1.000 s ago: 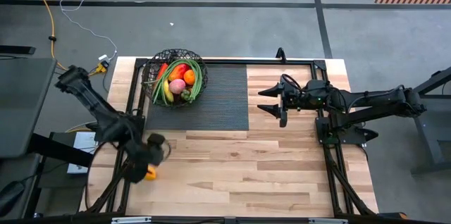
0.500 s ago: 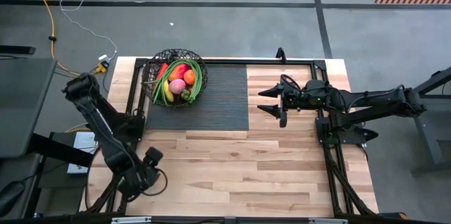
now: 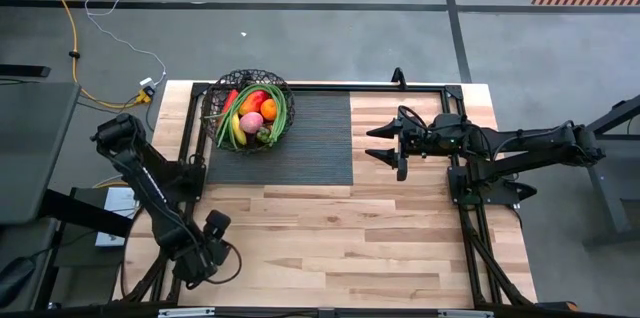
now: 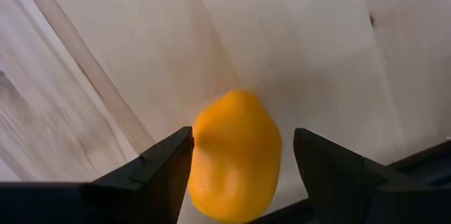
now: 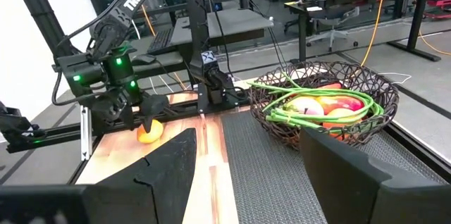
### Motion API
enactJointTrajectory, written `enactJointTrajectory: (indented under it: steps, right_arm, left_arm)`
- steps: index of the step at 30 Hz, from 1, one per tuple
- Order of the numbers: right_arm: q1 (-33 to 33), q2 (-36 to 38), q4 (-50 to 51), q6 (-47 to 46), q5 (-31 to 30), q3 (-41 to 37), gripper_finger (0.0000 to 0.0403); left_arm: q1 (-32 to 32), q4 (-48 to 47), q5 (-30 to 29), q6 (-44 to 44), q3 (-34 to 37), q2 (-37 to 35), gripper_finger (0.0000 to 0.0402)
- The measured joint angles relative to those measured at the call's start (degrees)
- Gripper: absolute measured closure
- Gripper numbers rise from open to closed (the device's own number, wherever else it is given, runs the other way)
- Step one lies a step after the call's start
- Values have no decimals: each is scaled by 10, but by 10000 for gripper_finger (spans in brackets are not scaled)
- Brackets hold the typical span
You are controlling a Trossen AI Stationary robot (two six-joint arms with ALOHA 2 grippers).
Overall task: Build produce basket
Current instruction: Put the yellow lemon into the black basket
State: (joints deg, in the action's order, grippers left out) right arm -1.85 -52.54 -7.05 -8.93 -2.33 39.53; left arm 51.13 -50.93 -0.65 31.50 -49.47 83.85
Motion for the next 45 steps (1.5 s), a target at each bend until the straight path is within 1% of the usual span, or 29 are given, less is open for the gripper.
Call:
enactJointTrajectory:
  steps: [7, 11, 17, 25, 36, 41, 45]
  right_arm:
    - [0, 0, 5, 0, 0, 0, 160]
    - [0, 0, 8, 0, 0, 0, 160]
    - [0, 0, 8, -1, 0, 0, 160]
    - [0, 0, 9, -2, 0, 0, 160]
    - [0, 0, 15, -2, 0, 0, 160]
    - [0, 0, 17, -2, 0, 0, 160]
    - [0, 0, 17, -2, 0, 0, 160]
  left_arm:
    - [21, -33, 7, 9, 9, 0, 167]
    - [22, -15, 26, 29, 32, -2, 167]
    - [22, 17, 11, 30, 49, -4, 166]
    - [21, 57, 8, 74, 79, -6, 166]
    - [21, 65, 5, 73, 83, -5, 167]
    - [17, 84, -2, 75, 88, -32, 180]
    - [1, 89, -33, 75, 88, -73, 194]
